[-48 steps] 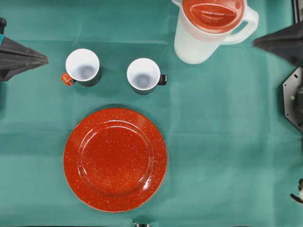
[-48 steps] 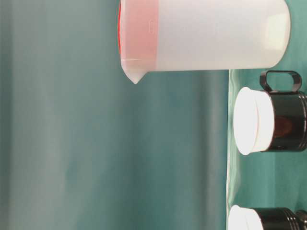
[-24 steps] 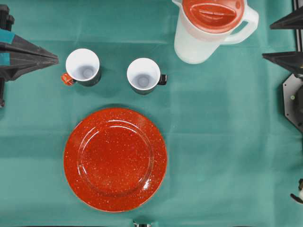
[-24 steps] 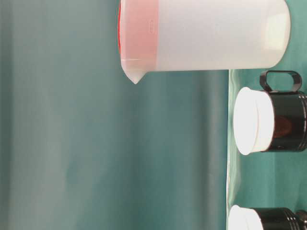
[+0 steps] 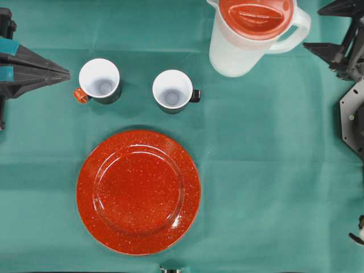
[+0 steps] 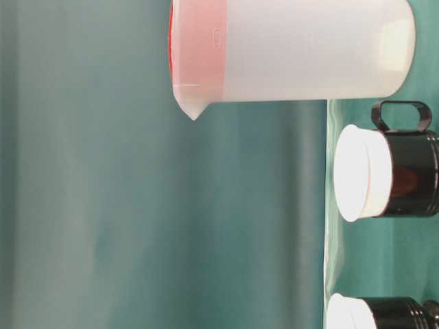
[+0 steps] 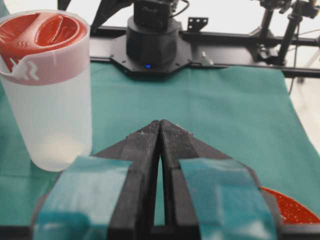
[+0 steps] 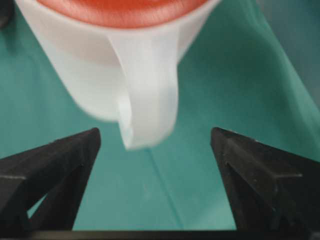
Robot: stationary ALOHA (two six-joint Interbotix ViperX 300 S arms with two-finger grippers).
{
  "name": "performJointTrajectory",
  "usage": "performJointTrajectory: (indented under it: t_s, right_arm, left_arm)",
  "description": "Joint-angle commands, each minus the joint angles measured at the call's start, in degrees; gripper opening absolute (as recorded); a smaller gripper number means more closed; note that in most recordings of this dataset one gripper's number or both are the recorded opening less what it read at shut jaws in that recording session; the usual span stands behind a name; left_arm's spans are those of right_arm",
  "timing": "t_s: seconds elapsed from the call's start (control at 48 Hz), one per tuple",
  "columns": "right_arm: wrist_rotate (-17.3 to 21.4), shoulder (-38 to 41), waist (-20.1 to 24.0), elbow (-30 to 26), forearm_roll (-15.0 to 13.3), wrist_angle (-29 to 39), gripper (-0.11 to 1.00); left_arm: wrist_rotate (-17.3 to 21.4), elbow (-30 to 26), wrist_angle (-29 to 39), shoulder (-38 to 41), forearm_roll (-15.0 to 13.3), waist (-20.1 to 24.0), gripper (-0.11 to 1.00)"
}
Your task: 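Move the right gripper to the white pitcher's handle and grasp it, then lift the white pitcher off the table with the right gripper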
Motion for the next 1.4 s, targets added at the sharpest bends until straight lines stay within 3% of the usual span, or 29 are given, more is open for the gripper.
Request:
performJointTrajectory:
  t_s: [0.0, 0.188, 0.313, 0.459, 0.521, 0.584, 0.876, 0.98, 1.376]
  right_arm:
    - [-0.1, 2.4, -0.1, -1.2, -0.1, -3.1, 0.94]
    - [-0.7, 8.4, -0.2, -2.1, -0.4, -5.4, 0.94]
    - [-3.7, 9.3, -0.1, -2.9, -0.5, -5.0, 0.91]
    - [-8.0, 7.6, -0.1, -3.3, -0.6, -2.5, 0.62]
    - [-8.3, 6.9, -0.1, -3.4, -0.3, -1.8, 0.42]
    - [-8.0, 6.0, -0.1, -3.7, 0.4, -1.6, 0.31]
    - [-4.2, 2.3, -0.1, -6.8, 3.8, -1.4, 0.25]
    - [-2.5, 1.4, -0.1, -10.1, 5.1, -0.4, 0.25]
    - [0.9, 1.0, -0.1, -23.6, 5.9, 5.6, 0.25]
  left_arm:
    - [0.0, -1.5, 0.2, 0.0, 0.0, -0.1, 0.02]
    - [-0.1, -1.7, 1.1, 0.0, 0.0, -0.1, 0.02]
    - [-0.1, -2.3, 1.6, 0.0, 0.0, -0.1, 0.02]
    - [-0.1, -2.6, 3.3, 0.0, 0.0, -0.1, 0.02]
    - [-0.1, -2.6, 4.3, 0.0, 0.0, -0.1, 0.02]
    - [-0.1, -2.6, 5.2, 0.0, 0.0, -0.1, 0.02]
    - [-0.1, -2.6, 6.0, -0.1, 0.0, -0.1, 0.02]
    - [-0.1, -2.8, 6.0, -0.1, 0.0, -0.1, 0.02]
    - [-0.1, -3.5, 6.0, -0.1, 0.0, -0.1, 0.02]
